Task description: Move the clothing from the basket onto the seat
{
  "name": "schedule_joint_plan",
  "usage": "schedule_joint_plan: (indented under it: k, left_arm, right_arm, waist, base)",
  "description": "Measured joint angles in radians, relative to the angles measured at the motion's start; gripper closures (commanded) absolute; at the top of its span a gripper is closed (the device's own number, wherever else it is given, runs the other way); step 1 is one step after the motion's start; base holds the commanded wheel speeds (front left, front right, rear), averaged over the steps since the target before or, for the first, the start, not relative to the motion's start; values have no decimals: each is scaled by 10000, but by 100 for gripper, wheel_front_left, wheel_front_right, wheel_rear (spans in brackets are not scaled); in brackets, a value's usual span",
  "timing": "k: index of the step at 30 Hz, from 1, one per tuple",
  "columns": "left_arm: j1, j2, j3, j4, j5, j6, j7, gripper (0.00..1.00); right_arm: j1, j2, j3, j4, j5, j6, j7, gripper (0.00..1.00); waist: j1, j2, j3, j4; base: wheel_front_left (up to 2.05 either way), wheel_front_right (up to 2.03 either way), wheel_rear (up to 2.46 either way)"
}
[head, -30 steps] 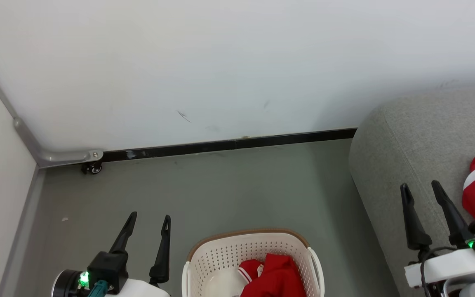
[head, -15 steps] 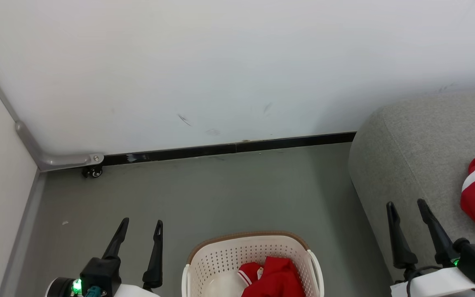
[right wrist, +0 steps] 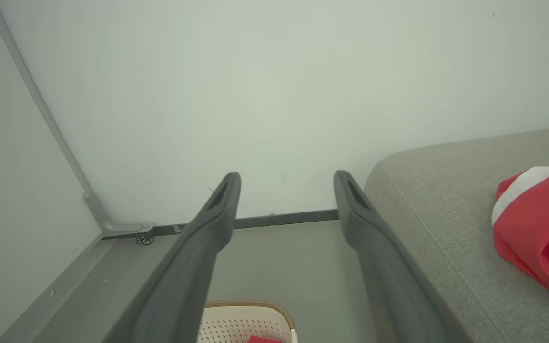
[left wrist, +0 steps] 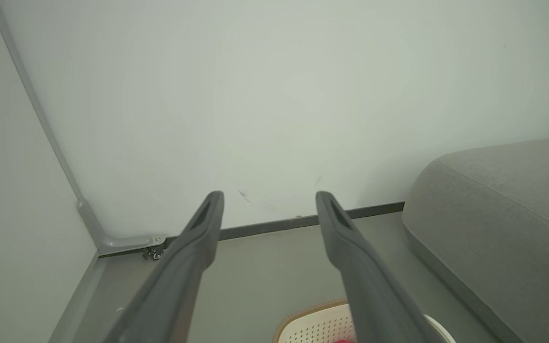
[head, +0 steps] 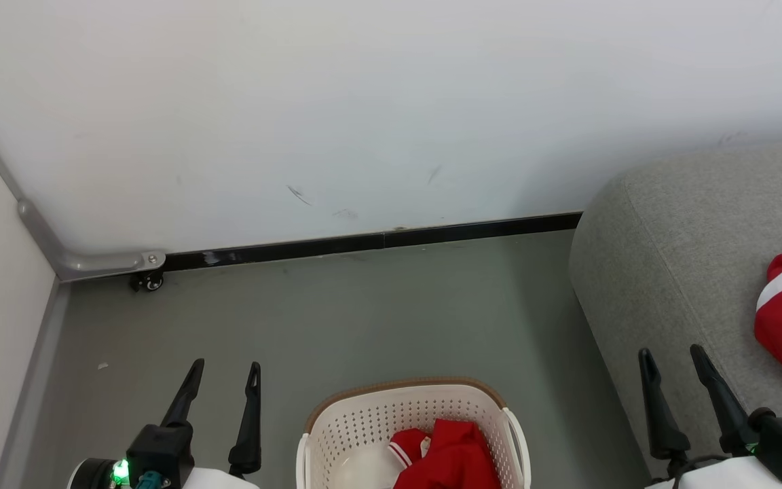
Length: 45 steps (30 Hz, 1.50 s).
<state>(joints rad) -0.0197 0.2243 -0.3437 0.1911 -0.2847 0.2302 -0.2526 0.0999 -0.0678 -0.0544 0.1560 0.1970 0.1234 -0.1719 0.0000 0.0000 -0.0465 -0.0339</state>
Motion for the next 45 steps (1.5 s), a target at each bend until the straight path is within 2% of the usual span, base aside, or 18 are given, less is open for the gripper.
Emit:
schedule_joint_plan:
  k: [28,45]
  left_arm:
    - [-5,-10,86,-242,349,-31,0,0]
    - [-955,-123,-711,-104,679,-734,0,0]
  right_arm:
    - [231,201,-265,-890,-125,0,284,0]
    - [229,249,-708,-1388,-232,0,370,0]
  waist:
    - [0,0,351,-162]
    - [0,0,860,-769]
  base:
    - [0,0,0]
    - [0,0,0]
